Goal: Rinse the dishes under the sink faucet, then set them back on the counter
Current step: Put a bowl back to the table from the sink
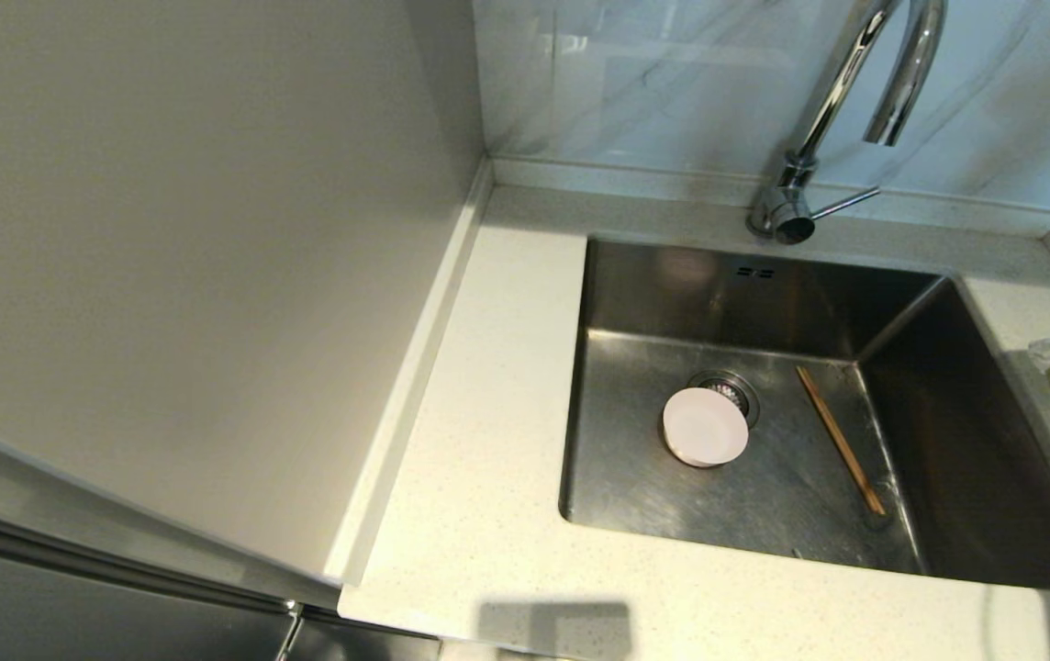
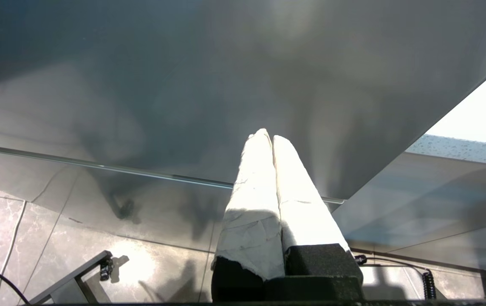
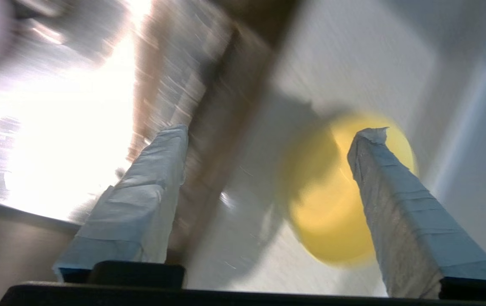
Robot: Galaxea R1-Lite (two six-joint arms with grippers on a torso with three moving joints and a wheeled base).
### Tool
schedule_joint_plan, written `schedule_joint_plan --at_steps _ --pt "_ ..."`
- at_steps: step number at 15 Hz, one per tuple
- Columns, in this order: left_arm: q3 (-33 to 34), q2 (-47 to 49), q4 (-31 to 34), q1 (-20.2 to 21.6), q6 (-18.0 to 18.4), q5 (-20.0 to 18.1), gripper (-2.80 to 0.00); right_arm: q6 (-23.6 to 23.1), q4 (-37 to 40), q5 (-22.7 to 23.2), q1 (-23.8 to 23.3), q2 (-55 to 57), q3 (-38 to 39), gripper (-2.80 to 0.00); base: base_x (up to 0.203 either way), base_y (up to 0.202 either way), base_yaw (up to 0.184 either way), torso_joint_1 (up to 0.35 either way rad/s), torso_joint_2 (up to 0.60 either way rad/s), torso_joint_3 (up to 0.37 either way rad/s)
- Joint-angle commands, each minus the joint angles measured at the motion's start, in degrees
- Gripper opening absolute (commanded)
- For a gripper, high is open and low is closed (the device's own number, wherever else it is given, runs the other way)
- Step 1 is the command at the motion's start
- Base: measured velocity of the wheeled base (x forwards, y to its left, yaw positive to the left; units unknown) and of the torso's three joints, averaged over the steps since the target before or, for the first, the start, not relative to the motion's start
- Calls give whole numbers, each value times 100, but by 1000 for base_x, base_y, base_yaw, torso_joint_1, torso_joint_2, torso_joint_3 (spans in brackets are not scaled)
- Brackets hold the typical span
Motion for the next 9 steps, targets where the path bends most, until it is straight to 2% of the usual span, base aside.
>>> schedule_joint_plan --at_steps 1,3,4,6,7,9 --pt "0 -18 -6 2 -4 1 -280 11 -19 467 354 -403 155 0 0 0 0 0 0 0" --pt "0 -18 -6 2 -4 1 -280 224 -25 382 979 -418 236 0 0 0 0 0 0 0" --pt "0 -18 -6 2 -4 1 -280 387 -26 -10 1389 -374 253 0 0 0 0 0 0 0" --pt "0 -18 -6 2 -4 1 -280 951 -42 -1227 2325 -112 235 0 0 0 0 0 0 0" --pt "0 -18 1 2 -4 1 -280 1378 -56 -2063 2772 236 184 0 0 0 0 0 0 0" --pt "0 -18 -6 2 -4 1 -280 2003 -164 -3237 3311 950 97 0 0 0 0 0 0 0"
